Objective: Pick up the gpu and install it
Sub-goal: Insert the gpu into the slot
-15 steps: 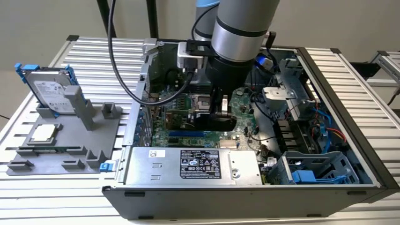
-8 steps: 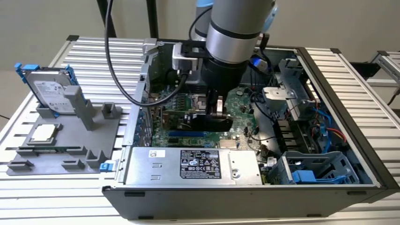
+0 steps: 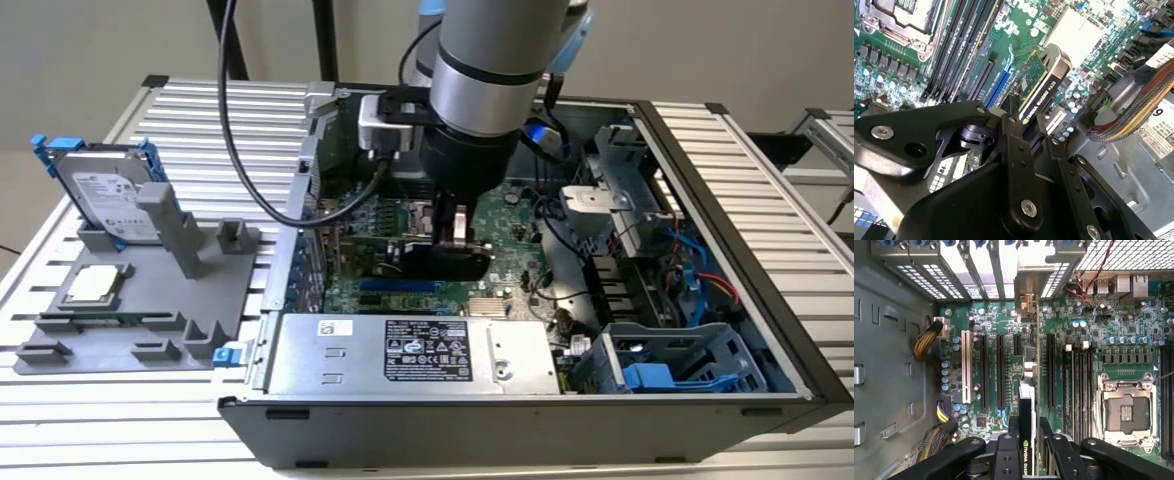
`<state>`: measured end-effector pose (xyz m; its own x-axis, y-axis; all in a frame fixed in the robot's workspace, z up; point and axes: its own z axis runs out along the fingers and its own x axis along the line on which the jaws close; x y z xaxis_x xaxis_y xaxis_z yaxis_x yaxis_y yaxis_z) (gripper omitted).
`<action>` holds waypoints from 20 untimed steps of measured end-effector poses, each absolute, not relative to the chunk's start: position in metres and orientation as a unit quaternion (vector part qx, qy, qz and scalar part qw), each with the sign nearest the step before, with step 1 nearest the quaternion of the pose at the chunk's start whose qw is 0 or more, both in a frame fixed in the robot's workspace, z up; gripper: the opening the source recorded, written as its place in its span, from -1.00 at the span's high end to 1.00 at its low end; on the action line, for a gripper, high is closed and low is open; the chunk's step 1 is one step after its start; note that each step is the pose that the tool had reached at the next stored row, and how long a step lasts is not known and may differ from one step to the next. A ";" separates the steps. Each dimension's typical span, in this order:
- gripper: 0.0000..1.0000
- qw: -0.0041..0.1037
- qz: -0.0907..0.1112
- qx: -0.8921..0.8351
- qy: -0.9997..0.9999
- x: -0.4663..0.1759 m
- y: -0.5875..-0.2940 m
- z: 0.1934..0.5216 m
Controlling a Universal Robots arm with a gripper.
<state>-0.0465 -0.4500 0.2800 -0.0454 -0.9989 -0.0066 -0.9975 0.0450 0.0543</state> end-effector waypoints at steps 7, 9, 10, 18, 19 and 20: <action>1.00 0.016 -0.022 0.691 -0.723 -0.052 -0.447 0.277; 1.00 0.016 -0.022 0.691 -0.723 -0.053 -0.447 0.275; 1.00 0.016 -0.022 0.691 -0.723 -0.053 -0.447 0.275; 1.00 0.015 -0.023 0.691 -0.723 -0.057 -0.443 0.270; 1.00 0.015 -0.023 0.691 -0.723 -0.057 -0.443 0.270; 1.00 0.015 -0.023 0.691 -0.723 -0.057 -0.444 0.270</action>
<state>-0.0572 -0.4435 0.2700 -0.0453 -0.9989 -0.0108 -0.9975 0.0446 0.0545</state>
